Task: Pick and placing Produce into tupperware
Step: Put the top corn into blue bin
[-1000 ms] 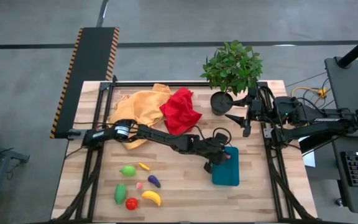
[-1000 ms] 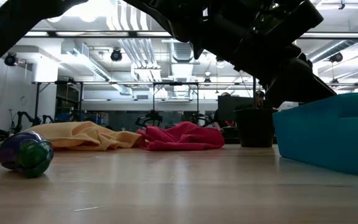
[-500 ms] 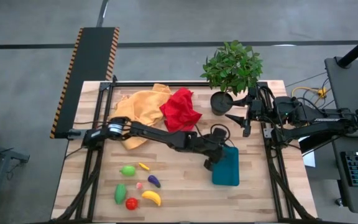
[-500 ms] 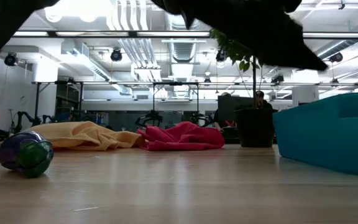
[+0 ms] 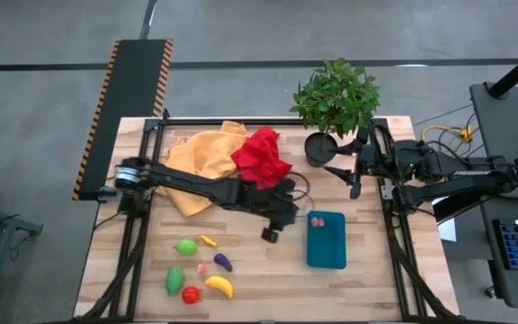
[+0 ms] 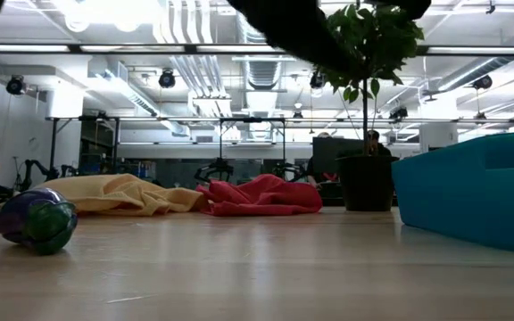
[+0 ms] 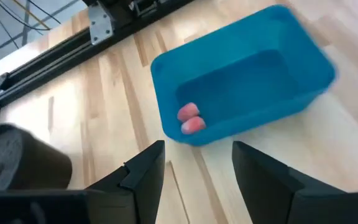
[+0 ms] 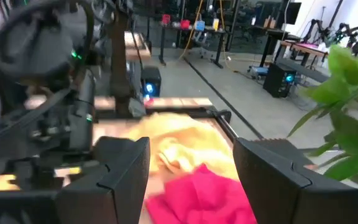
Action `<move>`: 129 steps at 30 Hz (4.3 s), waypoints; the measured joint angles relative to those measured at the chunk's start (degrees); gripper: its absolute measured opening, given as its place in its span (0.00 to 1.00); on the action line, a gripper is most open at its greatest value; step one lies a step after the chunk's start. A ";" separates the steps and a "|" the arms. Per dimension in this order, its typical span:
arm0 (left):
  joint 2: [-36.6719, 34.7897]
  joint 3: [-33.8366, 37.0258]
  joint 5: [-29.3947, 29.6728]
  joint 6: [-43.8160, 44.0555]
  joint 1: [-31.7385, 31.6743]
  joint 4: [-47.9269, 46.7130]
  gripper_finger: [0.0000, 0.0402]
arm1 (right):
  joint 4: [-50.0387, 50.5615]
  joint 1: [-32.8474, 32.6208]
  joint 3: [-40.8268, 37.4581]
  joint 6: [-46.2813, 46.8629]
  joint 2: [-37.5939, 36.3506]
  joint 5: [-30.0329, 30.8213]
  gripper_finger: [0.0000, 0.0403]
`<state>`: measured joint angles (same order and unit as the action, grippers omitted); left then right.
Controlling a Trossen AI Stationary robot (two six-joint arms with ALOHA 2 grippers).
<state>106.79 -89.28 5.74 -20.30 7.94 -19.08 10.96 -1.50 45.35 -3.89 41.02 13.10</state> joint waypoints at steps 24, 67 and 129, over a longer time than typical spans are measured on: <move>-50.23 47.01 0.98 3.48 -0.07 41.68 0.43 | -8.15 -6.00 -1.41 -9.67 -8.42 -7.27 0.56; -48.96 42.33 -5.38 -5.50 0.15 46.96 0.43 | -12.32 -6.09 5.96 -3.11 -3.97 -28.05 0.56; -79.75 54.97 12.55 6.61 0.39 9.05 0.52 | -6.11 -6.10 -23.29 -4.02 -34.61 -14.47 0.56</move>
<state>27.03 -34.31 18.28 -13.69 8.34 -10.03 4.85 -7.60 22.06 -7.91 6.42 -1.37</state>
